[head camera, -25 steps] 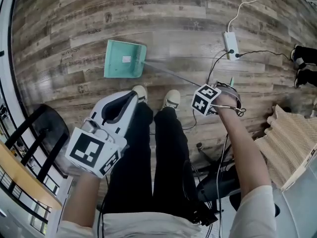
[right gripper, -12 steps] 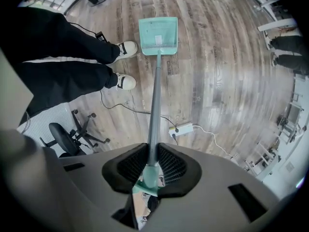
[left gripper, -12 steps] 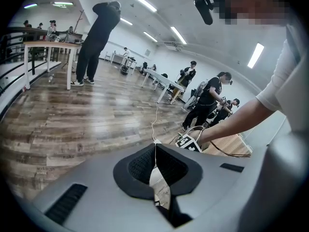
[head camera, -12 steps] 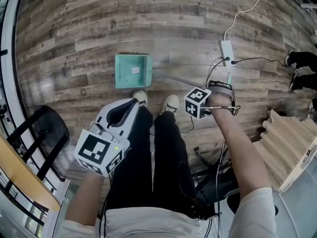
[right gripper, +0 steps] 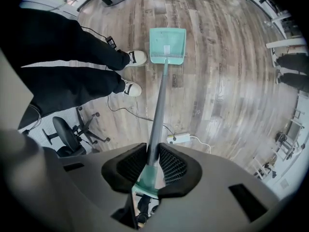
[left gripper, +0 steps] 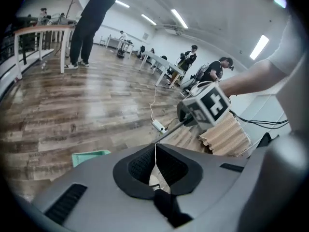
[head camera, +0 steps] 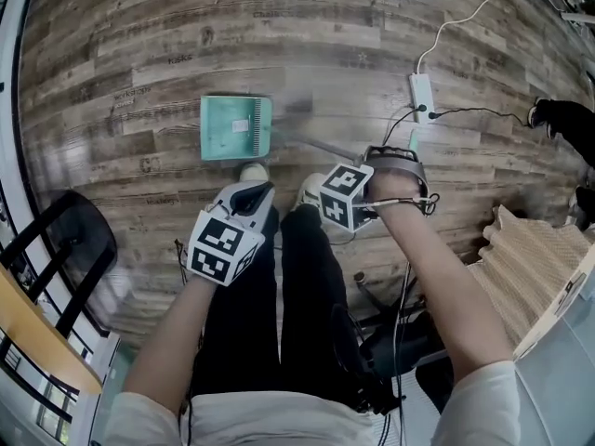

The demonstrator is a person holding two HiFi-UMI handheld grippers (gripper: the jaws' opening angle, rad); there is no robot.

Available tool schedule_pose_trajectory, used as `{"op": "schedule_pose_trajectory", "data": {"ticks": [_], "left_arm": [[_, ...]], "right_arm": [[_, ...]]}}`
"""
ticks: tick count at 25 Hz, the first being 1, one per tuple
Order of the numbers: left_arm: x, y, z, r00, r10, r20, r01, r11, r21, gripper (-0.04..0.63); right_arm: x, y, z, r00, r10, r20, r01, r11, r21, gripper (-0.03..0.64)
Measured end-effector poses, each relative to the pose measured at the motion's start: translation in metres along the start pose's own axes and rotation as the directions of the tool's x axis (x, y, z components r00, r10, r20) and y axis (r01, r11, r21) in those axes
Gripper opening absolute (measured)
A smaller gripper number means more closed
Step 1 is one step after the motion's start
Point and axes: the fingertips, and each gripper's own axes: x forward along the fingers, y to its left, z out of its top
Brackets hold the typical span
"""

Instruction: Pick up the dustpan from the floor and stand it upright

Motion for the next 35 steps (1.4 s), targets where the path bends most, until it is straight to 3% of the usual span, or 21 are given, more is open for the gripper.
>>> {"op": "schedule_pose_trajectory", "data": {"ticks": [2,4,6,7,10,14,17,20,23,26,28,29,30,31,33,34,35], "left_arm": [[0.036,0.004,-0.021,0.999,-0.011,-0.053,0.009,1.000,-0.022,0.026],[0.068,0.010,-0.036,0.993,0.036,-0.114,-0.025,0.995,0.092,0.028],[0.093,0.011,-0.042,0.987,0.075,-0.141,-0.033,0.960,0.278,0.049],[0.104,0.009,-0.042,0.988,0.072,-0.137,-0.022,0.941,0.339,0.116],[0.137,0.003,-0.029,0.994,0.030,-0.107,0.020,0.900,0.436,0.169],[0.167,-0.011,-0.010,0.992,-0.002,-0.128,0.074,0.824,0.562,0.176],[0.178,-0.016,-0.004,0.990,-0.013,-0.144,0.098,0.790,0.605,0.175],[0.183,-0.017,-0.001,0.989,-0.010,-0.148,0.103,0.767,0.633,0.110],[0.185,-0.019,0.001,0.989,-0.007,-0.148,0.105,0.740,0.665,0.100],[0.182,-0.017,0.005,0.991,-0.014,-0.137,0.102,0.738,0.667,0.098],[0.178,-0.013,0.004,0.992,-0.019,-0.123,0.096,0.743,0.662,0.098],[0.176,-0.010,0.003,0.993,-0.021,-0.114,0.092,0.744,0.662,0.098],[0.173,-0.008,0.001,0.994,-0.023,-0.106,0.087,0.745,0.661,0.098],[0.169,-0.005,0.000,0.995,-0.024,-0.097,0.082,0.747,0.660,0.098],[0.159,0.001,-0.001,0.996,-0.026,-0.084,0.074,0.752,0.654,0.098],[0.154,0.004,-0.002,0.996,-0.026,-0.080,0.072,0.756,0.651,0.098],[0.149,0.008,-0.003,0.997,-0.025,-0.078,0.070,0.760,0.646,0.098]], "right_arm": [[-0.007,0.002,0.002,1.000,-0.017,0.007,0.017,0.999,-0.027,0.097],[-0.013,0.001,0.007,1.000,-0.028,0.010,0.028,0.999,-0.045,0.098],[-0.021,-0.001,0.015,0.999,-0.041,0.021,0.042,0.997,-0.059,0.098],[-0.025,-0.002,0.019,0.998,-0.048,0.028,0.049,0.996,-0.069,0.098],[-0.037,-0.006,0.026,0.997,-0.071,0.041,0.075,0.991,-0.109,0.098],[-0.046,-0.010,0.029,0.995,-0.071,0.066,0.079,0.988,-0.134,0.098],[-0.054,-0.014,0.032,0.994,-0.060,0.094,0.072,0.988,-0.136,0.098],[-0.060,-0.018,0.036,0.991,-0.063,0.114,0.078,0.988,-0.135,0.095],[-0.059,-0.021,0.034,0.989,-0.064,0.133,0.082,0.988,-0.128,0.095],[-0.072,-0.029,0.042,0.965,-0.097,0.245,0.119,0.990,-0.075,0.095],[-0.097,-0.041,0.056,0.901,-0.144,0.409,0.143,0.989,0.033,0.057],[-0.115,-0.048,0.060,0.845,-0.166,0.509,0.123,0.986,0.116,0.057],[-0.136,-0.056,0.061,0.769,-0.189,0.610,0.073,0.975,0.209,0.058],[-0.158,-0.066,0.056,0.676,-0.220,0.704,-0.001,0.954,0.299,0.058],[-0.199,-0.086,0.034,0.476,-0.317,0.820,-0.186,0.875,0.446,0.058],[-0.211,-0.093,0.017,0.418,-0.370,0.830,-0.286,0.813,0.507,0.058],[-0.214,-0.095,0.001,0.405,-0.406,0.819,-0.366,0.749,0.552,0.058]]}}
